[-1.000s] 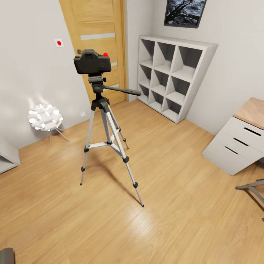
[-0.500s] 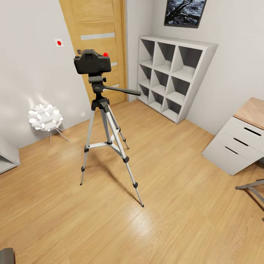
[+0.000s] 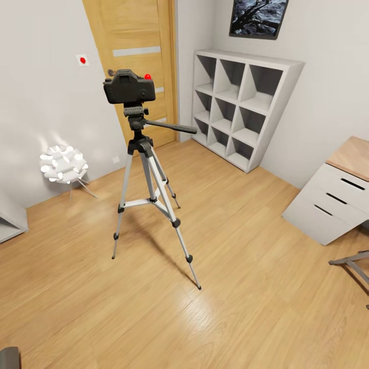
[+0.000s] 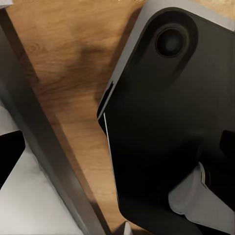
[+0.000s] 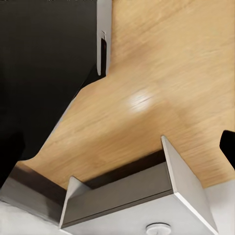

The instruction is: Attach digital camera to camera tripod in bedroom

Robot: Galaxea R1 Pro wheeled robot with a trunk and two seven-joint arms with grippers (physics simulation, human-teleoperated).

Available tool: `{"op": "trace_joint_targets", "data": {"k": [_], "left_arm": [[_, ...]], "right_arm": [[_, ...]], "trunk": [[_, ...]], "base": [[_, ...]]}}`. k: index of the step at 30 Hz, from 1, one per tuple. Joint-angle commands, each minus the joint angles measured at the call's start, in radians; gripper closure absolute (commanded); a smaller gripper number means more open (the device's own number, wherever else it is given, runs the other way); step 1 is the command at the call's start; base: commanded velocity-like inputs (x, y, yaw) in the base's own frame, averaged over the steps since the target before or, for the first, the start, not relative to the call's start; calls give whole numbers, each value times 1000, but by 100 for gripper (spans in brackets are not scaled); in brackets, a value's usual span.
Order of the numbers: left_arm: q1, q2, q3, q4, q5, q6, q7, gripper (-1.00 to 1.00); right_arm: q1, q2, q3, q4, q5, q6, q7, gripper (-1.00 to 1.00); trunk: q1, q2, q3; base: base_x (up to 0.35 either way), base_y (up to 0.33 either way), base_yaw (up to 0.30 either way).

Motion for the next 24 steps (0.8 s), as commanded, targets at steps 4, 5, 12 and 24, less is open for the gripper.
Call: {"op": "trace_joint_targets", "data": {"k": [4, 5, 12, 24], "left_arm": [[0, 1, -8, 0, 7, 0, 1, -100], [0, 1, -8, 0, 7, 0, 1, -100], [1, 1, -8, 0, 7, -1, 1, -100], [0, 0, -12, -6, 0, -1, 0, -100]], "right_arm": [[-1, 1, -8, 3, 9, -7, 2, -100], [-1, 1, -8, 3, 9, -7, 2, -100], [-1, 2, -8, 3, 8, -7, 2, -100], [-1, 4, -8, 3, 8, -3, 1, -100]], "trunk": [[0, -1, 3], [0, -1, 4], [0, -1, 14], [0, -1, 33]], "base": [[0, 0, 0], [0, 0, 0], [0, 0, 0], [0, 0, 0]]}}
